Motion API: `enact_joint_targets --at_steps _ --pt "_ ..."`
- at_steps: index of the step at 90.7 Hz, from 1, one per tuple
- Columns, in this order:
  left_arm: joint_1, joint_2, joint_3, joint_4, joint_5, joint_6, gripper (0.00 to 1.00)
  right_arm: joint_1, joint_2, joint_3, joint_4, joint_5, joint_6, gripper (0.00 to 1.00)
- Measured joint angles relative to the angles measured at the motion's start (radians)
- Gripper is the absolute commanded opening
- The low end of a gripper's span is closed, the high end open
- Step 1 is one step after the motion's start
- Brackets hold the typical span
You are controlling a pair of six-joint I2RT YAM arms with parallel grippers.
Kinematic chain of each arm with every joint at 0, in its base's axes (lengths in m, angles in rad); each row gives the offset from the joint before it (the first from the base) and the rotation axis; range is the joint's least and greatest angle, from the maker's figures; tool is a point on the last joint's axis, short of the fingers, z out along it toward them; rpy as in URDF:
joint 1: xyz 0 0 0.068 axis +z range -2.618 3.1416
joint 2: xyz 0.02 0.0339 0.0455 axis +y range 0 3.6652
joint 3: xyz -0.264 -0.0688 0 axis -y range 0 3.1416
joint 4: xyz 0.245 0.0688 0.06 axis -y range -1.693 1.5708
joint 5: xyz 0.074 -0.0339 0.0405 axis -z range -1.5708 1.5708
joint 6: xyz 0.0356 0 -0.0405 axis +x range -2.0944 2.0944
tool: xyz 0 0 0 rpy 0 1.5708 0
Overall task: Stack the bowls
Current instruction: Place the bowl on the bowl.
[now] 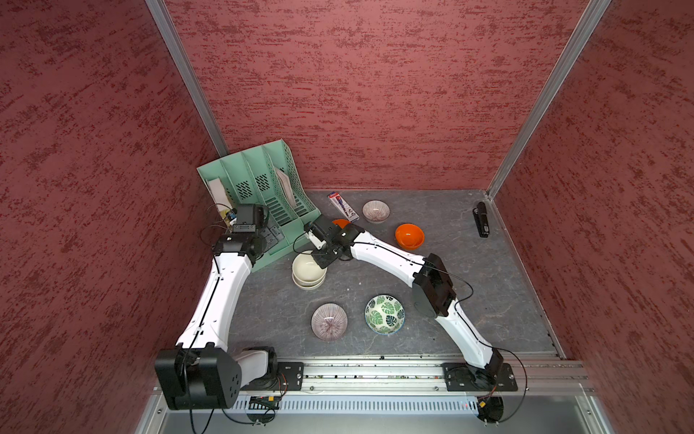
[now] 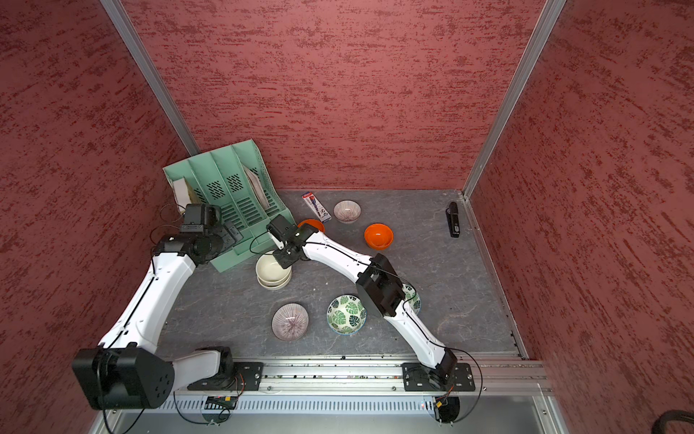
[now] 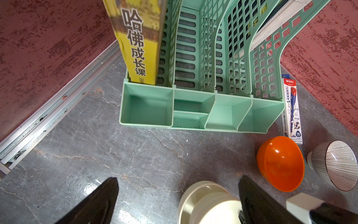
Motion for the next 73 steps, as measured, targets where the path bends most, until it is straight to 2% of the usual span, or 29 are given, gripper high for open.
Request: enact_joint_targets --at_steps 29,39,52,73 --pt "0.000 0.000 -0.003 0.005 0.003 0.002 1.00 0.002 0.030 0.010 -0.004 0.011 -0.007 0.09" --pt "0.000 0.000 -0.003 0.005 0.003 0.002 1.00 0.002 0.037 0.012 -0.005 0.013 -0.008 0.17" --pt "0.000 0.000 -0.004 0.005 0.003 0.003 1.00 0.002 0.037 0.024 0.000 0.014 -0.006 0.36" --pt "0.000 -0.001 -0.008 0.006 0.003 0.008 1.00 0.002 0.037 0.024 0.010 0.020 0.006 0.50"
